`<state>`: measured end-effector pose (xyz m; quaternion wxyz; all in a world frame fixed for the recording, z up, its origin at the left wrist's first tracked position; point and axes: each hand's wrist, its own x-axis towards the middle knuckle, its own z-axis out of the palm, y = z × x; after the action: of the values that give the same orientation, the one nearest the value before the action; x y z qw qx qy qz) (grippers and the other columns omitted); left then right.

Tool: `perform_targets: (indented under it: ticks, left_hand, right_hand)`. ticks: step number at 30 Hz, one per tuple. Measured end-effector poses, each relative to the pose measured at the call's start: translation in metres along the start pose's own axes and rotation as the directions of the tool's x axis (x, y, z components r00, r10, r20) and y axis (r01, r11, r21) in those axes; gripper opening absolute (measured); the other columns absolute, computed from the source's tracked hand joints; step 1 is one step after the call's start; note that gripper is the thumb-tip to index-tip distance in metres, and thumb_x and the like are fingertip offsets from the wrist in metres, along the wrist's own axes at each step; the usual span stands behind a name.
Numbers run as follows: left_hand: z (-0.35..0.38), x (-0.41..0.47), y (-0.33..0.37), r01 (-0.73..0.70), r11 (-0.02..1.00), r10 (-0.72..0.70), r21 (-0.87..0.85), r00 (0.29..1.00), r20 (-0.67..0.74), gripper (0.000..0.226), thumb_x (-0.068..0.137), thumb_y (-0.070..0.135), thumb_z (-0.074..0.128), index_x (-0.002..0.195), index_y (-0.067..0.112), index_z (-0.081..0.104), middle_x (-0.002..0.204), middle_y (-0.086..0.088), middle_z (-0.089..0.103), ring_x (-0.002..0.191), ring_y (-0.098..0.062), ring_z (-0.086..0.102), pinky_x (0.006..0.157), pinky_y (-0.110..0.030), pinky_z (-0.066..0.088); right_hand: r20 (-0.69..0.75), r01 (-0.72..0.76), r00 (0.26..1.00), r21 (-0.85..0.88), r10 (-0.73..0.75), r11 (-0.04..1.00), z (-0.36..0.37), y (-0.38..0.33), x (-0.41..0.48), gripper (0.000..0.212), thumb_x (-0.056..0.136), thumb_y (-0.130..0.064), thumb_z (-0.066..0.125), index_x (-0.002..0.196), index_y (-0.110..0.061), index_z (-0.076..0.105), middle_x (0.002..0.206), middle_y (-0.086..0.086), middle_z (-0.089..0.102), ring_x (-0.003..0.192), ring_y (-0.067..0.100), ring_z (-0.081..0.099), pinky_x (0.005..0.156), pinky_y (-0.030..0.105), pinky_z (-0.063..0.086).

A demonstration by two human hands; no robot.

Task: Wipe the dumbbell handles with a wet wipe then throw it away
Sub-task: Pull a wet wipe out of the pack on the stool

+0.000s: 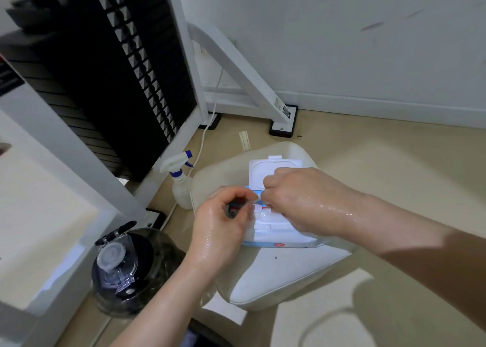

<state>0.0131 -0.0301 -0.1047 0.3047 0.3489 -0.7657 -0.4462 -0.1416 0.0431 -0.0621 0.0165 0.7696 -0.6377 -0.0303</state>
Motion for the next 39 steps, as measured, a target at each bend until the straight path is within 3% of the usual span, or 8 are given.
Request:
perform_targets:
  ticks: [4,8,15,19,24,30,35,39]
  left_hand:
    - [0.000,0.000,0.006,-0.059,0.995,0.056,0.079,0.997,0.045,0.030,0.083,0.000,0.064,0.076,0.028,0.071,0.095,0.011,0.064,0.090,0.000,0.059,0.076,-0.007,0.040]
    - [0.006,0.005,0.015,-0.064,0.966,0.038,0.251,0.994,0.106,0.005,0.077,0.039,0.072,0.076,0.040,0.067,0.092,0.014,0.057,0.089,-0.005,0.056,0.072,-0.015,0.042]
    - [0.011,0.011,0.010,-0.063,0.955,0.037,0.289,0.995,0.095,0.019,0.081,0.045,0.067,0.075,0.027,0.072,0.086,0.014,0.057,0.094,-0.015,0.052,0.075,-0.020,0.040]
    - [0.012,0.015,0.014,-0.034,0.946,-0.001,0.323,0.994,0.108,0.019,0.078,0.042,0.073,0.072,0.025,0.069,0.084,0.010,0.056,0.089,-0.013,0.050,0.072,-0.016,0.040]
    - [0.007,0.020,0.013,0.031,0.975,-0.061,0.221,0.990,0.131,0.020,0.070,0.032,0.083,0.065,0.021,0.068,0.083,0.001,0.062,0.079,-0.015,0.059,0.074,-0.034,0.050]
    - [0.006,0.018,0.011,0.028,0.976,-0.055,0.217,0.991,0.119,0.018,0.076,0.025,0.077,0.064,0.019,0.066,0.081,0.005,0.062,0.080,-0.013,0.058,0.074,-0.029,0.049]
    - [0.009,0.020,0.018,-0.010,0.945,-0.031,0.327,0.992,0.119,0.021,0.067,0.016,0.076,0.059,0.016,0.056,0.070,0.004,0.057,0.068,-0.011,0.050,0.059,-0.020,0.036]
    - [0.006,0.022,0.020,0.070,0.966,-0.112,0.250,0.982,0.154,0.020,0.066,0.019,0.078,0.065,0.020,0.058,0.063,0.009,0.053,0.057,-0.007,0.044,0.051,-0.017,0.034]
  right_hand:
    - [-0.082,-0.107,0.987,0.298,0.137,0.949,0.011,0.011,-0.012,0.026,0.085,-0.002,0.047,0.079,-0.025,0.036,0.081,-0.007,0.036,0.071,0.022,0.043,0.059,0.042,0.043]
    - [-0.170,-0.121,0.946,0.602,0.274,0.789,0.007,0.019,-0.014,0.018,0.090,-0.005,0.044,0.076,-0.016,0.042,0.075,-0.007,0.041,0.067,0.013,0.041,0.061,0.026,0.038]
    - [0.180,-0.305,0.916,0.893,0.359,0.330,0.000,0.021,-0.019,0.011,0.094,-0.017,0.053,0.088,-0.010,0.058,0.074,-0.003,0.053,0.063,0.011,0.047,0.060,0.020,0.041]
    - [-0.007,-0.243,0.928,0.747,0.373,0.619,0.003,0.013,-0.018,0.008,0.081,-0.017,0.070,0.088,-0.021,0.070,0.077,-0.004,0.066,0.066,0.008,0.056,0.063,0.018,0.046]
    - [0.191,-0.279,0.747,0.959,0.636,0.040,0.005,0.027,-0.022,0.012,0.087,-0.002,0.062,0.081,-0.006,0.071,0.063,0.002,0.068,0.054,0.008,0.059,0.053,0.017,0.048]
    - [0.252,-0.297,0.740,0.954,0.623,-0.032,0.003,0.036,-0.027,0.019,0.094,-0.005,0.053,0.080,-0.011,0.064,0.065,0.003,0.060,0.059,0.011,0.052,0.053,0.021,0.039]
    - [0.330,-0.115,0.654,0.933,0.681,-0.341,0.004,0.043,-0.030,0.026,0.098,-0.006,0.045,0.076,-0.011,0.058,0.070,0.004,0.058,0.063,0.014,0.050,0.050,0.021,0.037]
    - [0.272,-0.321,0.784,0.947,0.558,-0.010,-0.008,0.036,-0.034,0.010,0.093,-0.020,0.057,0.092,-0.017,0.066,0.088,-0.002,0.065,0.075,0.009,0.055,0.061,0.021,0.042]
